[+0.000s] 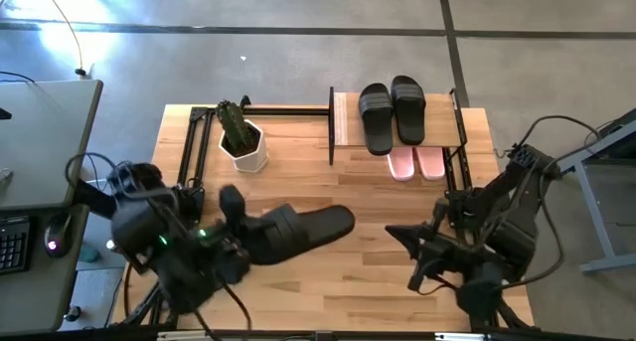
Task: Pick and place slides into the shelf
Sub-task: Put the black slipper under the shelf
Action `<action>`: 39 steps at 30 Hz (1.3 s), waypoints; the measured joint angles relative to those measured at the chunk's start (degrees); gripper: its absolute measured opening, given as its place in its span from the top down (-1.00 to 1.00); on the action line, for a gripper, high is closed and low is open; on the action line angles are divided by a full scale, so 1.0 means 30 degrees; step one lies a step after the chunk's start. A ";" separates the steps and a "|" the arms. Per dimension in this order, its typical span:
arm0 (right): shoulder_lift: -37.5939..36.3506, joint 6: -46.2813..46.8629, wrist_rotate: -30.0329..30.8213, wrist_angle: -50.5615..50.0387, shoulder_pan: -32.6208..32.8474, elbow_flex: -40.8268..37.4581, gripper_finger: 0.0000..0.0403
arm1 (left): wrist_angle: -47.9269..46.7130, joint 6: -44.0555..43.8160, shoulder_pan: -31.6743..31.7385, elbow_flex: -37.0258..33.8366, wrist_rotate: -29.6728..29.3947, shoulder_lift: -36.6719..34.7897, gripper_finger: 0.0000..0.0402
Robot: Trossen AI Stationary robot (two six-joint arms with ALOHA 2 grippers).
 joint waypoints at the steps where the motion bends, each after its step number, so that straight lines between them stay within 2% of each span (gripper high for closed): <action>1: -0.0007 -0.0497 -0.0218 0.0321 0.0001 0.0179 1.00 | 0.0379 0.0327 0.0001 -0.0004 0.0071 -0.0337 1.00; 4: -0.0007 -0.3017 -0.1473 0.1853 -0.0292 0.0337 1.00 | 0.1904 0.1907 0.0001 0.0003 0.0602 -0.1055 1.00; 9: 0.0000 -0.8531 -0.2549 0.4972 -0.0627 0.0337 0.94 | 0.4475 0.4025 -0.0006 -0.0019 0.3329 -0.2123 1.00; 17: 0.0029 -1.5308 -0.3656 0.9937 -0.0245 0.0337 0.50 | 0.5277 0.5374 0.0001 -0.0013 0.5069 -0.3256 1.00; 21: 0.0044 -1.6505 -0.4295 1.0715 -0.0473 0.0337 0.33 | 0.7077 0.7602 -0.0006 -0.0012 0.6121 -0.3536 1.00; 26: 0.0066 -1.8364 -0.5785 1.2315 -0.1155 0.0330 0.24 | 0.9330 0.9993 -0.0006 -0.0008 0.7297 -0.3793 1.00; 32: 0.0058 -2.0770 -0.7579 1.5151 -0.1501 0.0330 0.22 | 0.8899 0.9998 -0.0002 -0.0019 0.7118 -0.3743 1.00; 37: 0.0084 -1.9835 -1.0109 1.5308 -0.2335 0.0330 0.22 | 0.9022 1.0024 0.0442 -0.0019 0.6966 -0.3750 1.00; 39: 0.0171 -1.9814 -1.0472 1.5495 -0.2621 0.0330 0.22 | 0.8938 0.9857 0.0821 -0.0012 0.7430 -0.3793 1.00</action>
